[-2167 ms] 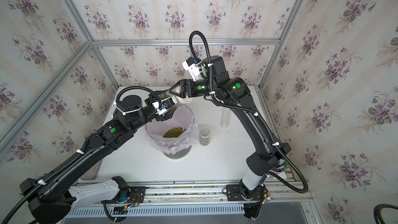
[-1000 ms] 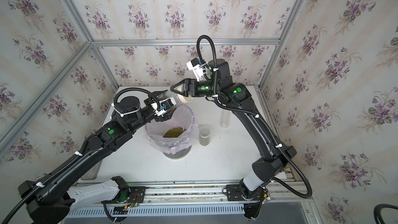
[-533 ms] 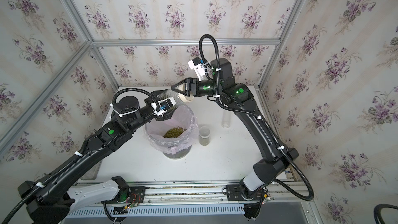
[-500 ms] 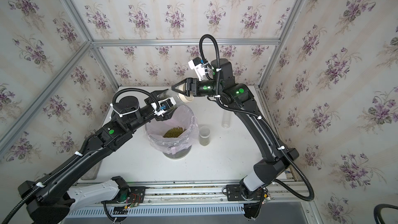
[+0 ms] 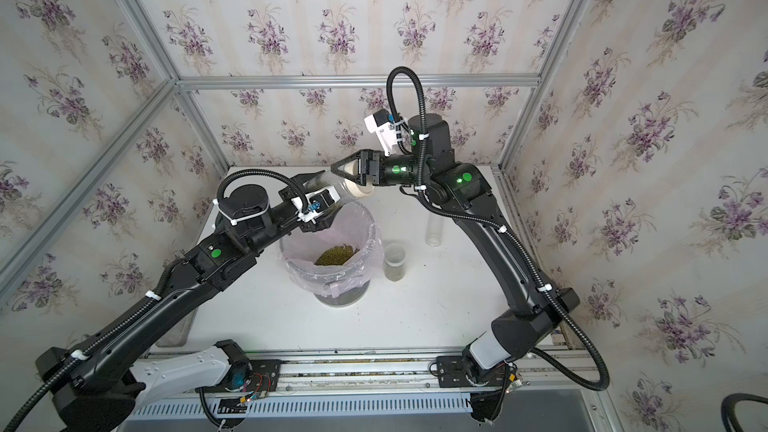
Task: Empty moldy mung beans from jars
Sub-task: Open the lid of the jar.
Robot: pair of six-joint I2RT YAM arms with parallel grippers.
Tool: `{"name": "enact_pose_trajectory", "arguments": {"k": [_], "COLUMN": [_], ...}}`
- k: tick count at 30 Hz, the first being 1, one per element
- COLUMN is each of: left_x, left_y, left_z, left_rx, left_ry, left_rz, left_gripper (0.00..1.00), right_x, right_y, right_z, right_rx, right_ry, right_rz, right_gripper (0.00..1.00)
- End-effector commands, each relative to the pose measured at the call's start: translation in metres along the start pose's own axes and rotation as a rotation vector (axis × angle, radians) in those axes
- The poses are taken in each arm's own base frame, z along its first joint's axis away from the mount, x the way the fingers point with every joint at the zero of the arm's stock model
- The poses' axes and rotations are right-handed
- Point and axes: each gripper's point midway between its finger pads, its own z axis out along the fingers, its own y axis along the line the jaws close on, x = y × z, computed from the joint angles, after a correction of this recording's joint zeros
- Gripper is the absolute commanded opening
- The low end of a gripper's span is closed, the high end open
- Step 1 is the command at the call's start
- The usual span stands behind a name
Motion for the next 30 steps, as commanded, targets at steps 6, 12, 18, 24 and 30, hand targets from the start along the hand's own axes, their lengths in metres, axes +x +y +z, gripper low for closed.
{"name": "enact_pose_trajectory", "arguments": {"k": [6, 12, 18, 24, 30], "left_x": [0.002, 0.000, -0.001, -0.002, -0.004], "left_y": [0.016, 0.017, 0.018, 0.019, 0.021], "left_z": [-0.002, 0.001, 0.001, -0.002, -0.003], "left_rx": [-0.074, -0.073, -0.073, -0.079, -0.083], "left_ry": [0.009, -0.002, -0.009, -0.010, -0.019], "left_rz": [-0.024, -0.034, -0.037, -0.039, -0.036], "left_gripper": [0.00, 0.00, 0.00, 0.00, 0.00], "right_x": [0.005, 0.006, 0.007, 0.004, 0.002], "right_y": [0.051, 0.056, 0.055, 0.042, 0.030], "right_z": [-0.015, -0.018, -0.020, -0.020, -0.020], "right_rx": [-0.198, -0.227, -0.218, -0.171, -0.129], "right_ry": [0.049, 0.060, 0.059, 0.043, 0.032], "right_rz": [-0.039, -0.037, -0.042, -0.030, -0.020], "right_gripper": [0.77, 0.77, 0.77, 0.76, 0.76]}}
